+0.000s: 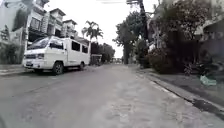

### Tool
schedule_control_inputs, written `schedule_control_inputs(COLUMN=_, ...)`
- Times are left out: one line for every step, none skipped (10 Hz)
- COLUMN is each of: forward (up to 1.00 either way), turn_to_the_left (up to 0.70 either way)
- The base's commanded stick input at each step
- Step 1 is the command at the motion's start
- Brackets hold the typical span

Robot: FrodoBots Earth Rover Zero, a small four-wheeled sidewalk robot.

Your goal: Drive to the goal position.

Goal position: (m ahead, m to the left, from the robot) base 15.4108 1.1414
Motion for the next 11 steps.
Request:
schedule_control_inputs(forward=1.00, turn_to_the_left=0.00)
schedule_control_inputs(forward=1.00, turn_to_the_left=0.00)
schedule_control_inputs(forward=1.00, turn_to_the_left=-0.04)
schedule_control_inputs(forward=1.00, turn_to_the_left=-0.40)
schedule_control_inputs(forward=1.00, turn_to_the_left=-0.40)
schedule_control_inputs(forward=1.00, turn_to_the_left=0.02)
schedule_control_inputs(forward=1.00, turn_to_the_left=0.01)
schedule_control_inputs(forward=1.00, turn_to_the_left=0.04)
schedule_control_inputs(forward=1.00, turn_to_the_left=0.02)
schedule_control_inputs(forward=1.00, turn_to_the_left=0.13)
schedule_control_inputs(forward=1.00, turn_to_the_left=0.03)
